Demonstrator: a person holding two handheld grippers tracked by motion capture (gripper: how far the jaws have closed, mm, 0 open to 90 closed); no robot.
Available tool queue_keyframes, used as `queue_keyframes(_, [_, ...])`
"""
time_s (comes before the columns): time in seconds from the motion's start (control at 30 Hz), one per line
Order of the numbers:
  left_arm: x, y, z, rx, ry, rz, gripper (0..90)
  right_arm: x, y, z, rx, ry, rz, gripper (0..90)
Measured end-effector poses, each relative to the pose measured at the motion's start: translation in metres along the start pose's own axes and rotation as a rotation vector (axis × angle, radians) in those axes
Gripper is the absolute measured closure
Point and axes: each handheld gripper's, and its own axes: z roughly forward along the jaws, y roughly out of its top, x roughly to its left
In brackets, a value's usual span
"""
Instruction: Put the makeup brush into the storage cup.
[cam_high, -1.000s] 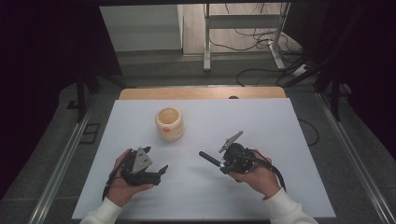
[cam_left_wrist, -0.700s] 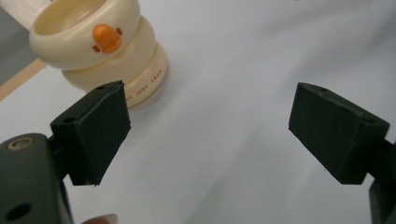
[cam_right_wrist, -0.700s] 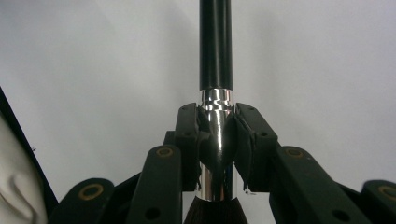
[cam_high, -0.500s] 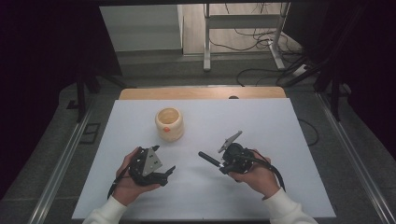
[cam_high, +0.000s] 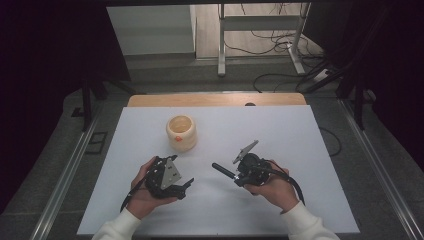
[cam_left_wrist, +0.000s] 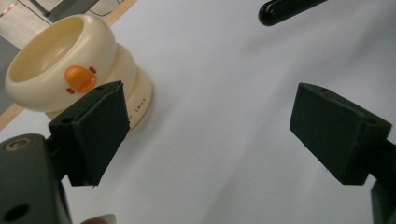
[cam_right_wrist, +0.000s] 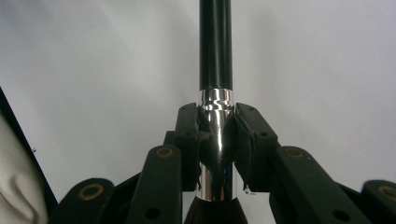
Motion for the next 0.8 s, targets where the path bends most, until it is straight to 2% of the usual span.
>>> queue_keyframes(0.8, [-0.015,0.016,0.016,0.032,-0.018,0.073,12.2,0.003,0.006,0.004,0.000,-0.001,-0.008,72.0])
